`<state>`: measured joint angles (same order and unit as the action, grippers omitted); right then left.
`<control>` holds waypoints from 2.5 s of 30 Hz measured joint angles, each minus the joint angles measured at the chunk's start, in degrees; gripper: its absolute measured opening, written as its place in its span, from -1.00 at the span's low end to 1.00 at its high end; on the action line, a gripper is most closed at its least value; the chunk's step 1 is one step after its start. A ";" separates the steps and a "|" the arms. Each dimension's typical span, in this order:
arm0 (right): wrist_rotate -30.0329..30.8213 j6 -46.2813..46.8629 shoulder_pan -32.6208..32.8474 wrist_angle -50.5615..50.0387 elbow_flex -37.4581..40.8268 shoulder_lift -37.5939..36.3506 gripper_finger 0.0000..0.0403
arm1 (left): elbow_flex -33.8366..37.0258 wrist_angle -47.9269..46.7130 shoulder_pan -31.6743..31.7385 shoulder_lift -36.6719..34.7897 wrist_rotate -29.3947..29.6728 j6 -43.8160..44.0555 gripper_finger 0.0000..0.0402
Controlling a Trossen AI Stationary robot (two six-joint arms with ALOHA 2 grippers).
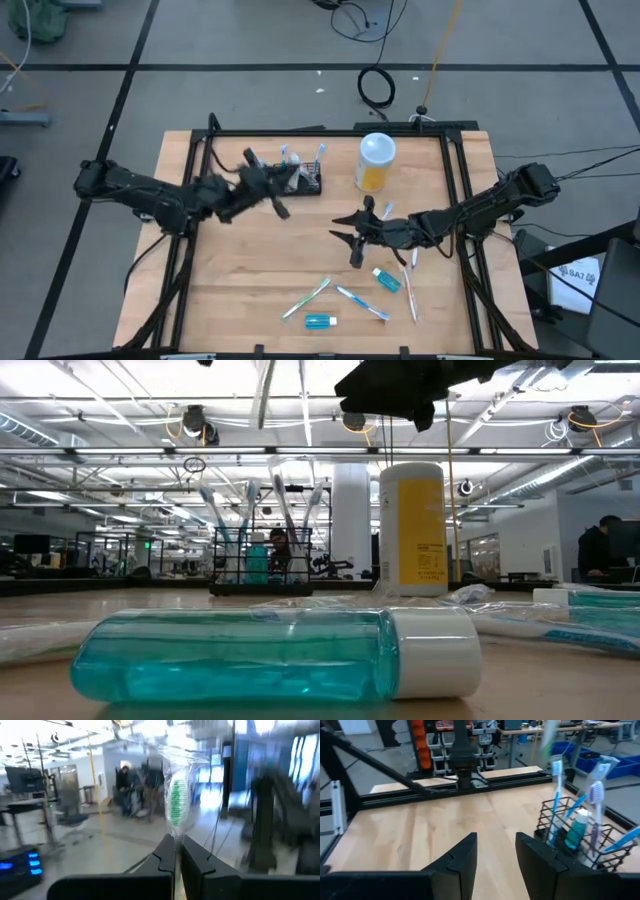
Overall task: Pick & Place toothbrushing station
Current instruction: Put the green toothbrush into the black mesh organizer
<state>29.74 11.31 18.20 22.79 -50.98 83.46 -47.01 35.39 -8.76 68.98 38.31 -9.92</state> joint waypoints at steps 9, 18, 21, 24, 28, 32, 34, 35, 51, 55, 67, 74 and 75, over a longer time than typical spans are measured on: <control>0.00 2.44 3.47 -1.30 0.00 0.00 -0.35 | 14.82 16.36 9.73 -5.58 -6.76 2.78 -0.98; 0.10 6.62 4.48 -2.20 0.00 0.00 -0.35 | 19.48 16.49 16.71 -5.91 -6.37 2.41 -0.96; 0.17 7.86 4.44 -1.56 0.82 0.00 -0.35 | 19.72 18.50 18.91 -5.91 -7.25 1.93 -0.97; 0.20 7.98 4.41 -1.11 2.45 0.00 -0.35 | 19.72 21.06 20.55 -5.94 -9.90 0.72 -0.98; 0.21 8.00 4.02 2.25 5.04 0.00 -0.35 | 19.70 21.61 23.19 -6.49 -9.78 -2.16 -0.96; 0.24 8.00 3.21 6.84 6.76 0.00 -0.35 | 19.70 18.45 26.24 -6.35 -9.89 -0.60 -0.98; 0.24 8.00 2.89 8.87 7.42 0.00 -0.35 | 19.70 17.67 28.09 -6.41 -9.87 1.43 -0.97; 0.24 7.99 2.78 9.68 7.76 0.00 -0.35 | 19.70 17.01 28.97 -6.48 -10.02 2.35 -0.97; 0.24 7.10 0.98 10.81 8.41 0.00 -0.35 | 19.70 7.23 33.49 -3.93 -20.75 13.85 -0.97; 0.22 7.10 0.98 10.82 8.41 0.00 -0.35 | 19.70 8.38 32.75 -1.52 -22.19 16.92 -0.97; 0.22 7.10 0.98 10.83 8.40 0.00 -0.35 | 19.70 15.55 31.33 8.99 -20.22 15.30 -0.98; 0.22 7.08 0.98 10.83 8.41 0.00 -0.35 | 19.70 15.30 28.66 12.14 -18.51 16.12 -0.97; 0.22 7.08 0.98 10.83 8.39 0.00 -0.35 | 19.70 15.26 28.09 12.21 -17.60 16.10 -0.98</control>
<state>29.95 18.39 19.18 33.63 -42.59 83.46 -27.31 50.65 19.33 81.19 20.71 6.19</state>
